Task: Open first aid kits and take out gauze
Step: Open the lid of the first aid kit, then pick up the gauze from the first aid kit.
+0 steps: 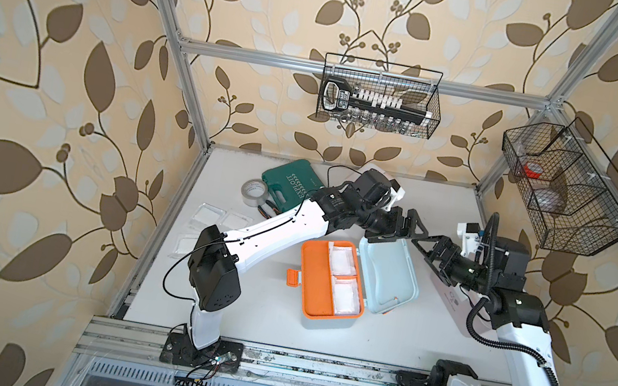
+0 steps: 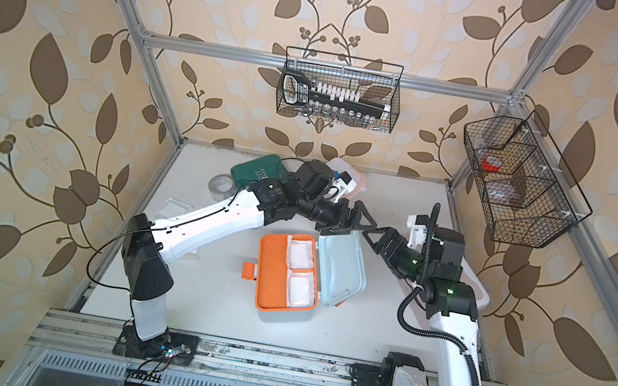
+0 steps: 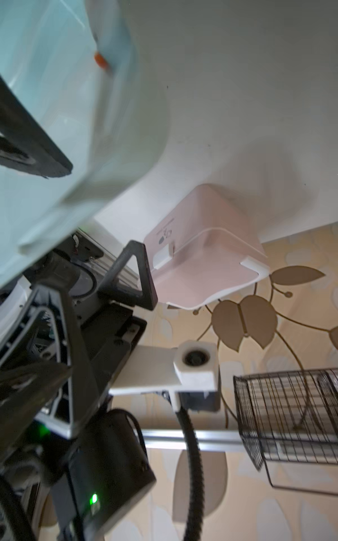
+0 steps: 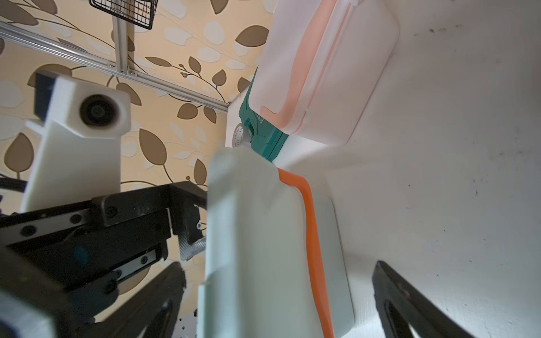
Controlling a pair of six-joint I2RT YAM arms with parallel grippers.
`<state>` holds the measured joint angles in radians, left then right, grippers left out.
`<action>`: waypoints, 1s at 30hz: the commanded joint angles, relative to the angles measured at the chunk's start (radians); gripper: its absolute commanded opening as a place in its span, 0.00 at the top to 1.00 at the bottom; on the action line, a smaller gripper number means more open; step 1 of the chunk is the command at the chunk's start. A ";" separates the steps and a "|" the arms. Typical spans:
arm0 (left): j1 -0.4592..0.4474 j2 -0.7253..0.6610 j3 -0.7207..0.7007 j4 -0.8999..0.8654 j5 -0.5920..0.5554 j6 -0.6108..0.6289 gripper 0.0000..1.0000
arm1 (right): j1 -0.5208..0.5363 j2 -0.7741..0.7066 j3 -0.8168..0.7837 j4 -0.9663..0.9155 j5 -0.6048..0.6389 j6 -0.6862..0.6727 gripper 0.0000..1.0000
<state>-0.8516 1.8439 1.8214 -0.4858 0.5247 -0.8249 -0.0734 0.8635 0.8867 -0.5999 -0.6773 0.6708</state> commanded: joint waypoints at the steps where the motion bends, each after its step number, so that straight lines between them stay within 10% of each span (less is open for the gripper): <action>1: -0.001 -0.102 0.009 -0.098 -0.047 0.108 0.01 | -0.004 -0.014 0.018 -0.040 0.005 -0.042 0.00; 16: 0.016 -0.429 -0.335 -0.333 -0.401 0.171 0.01 | 0.011 0.016 -0.029 -0.020 -0.013 -0.093 0.01; 30: -0.042 -0.221 -0.178 -0.591 -0.596 0.195 0.29 | 0.468 0.146 0.055 -0.098 0.377 -0.149 0.16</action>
<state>-0.8776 1.6131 1.5974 -0.9997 -0.0097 -0.6476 0.3656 1.0008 0.9028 -0.6651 -0.4305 0.5453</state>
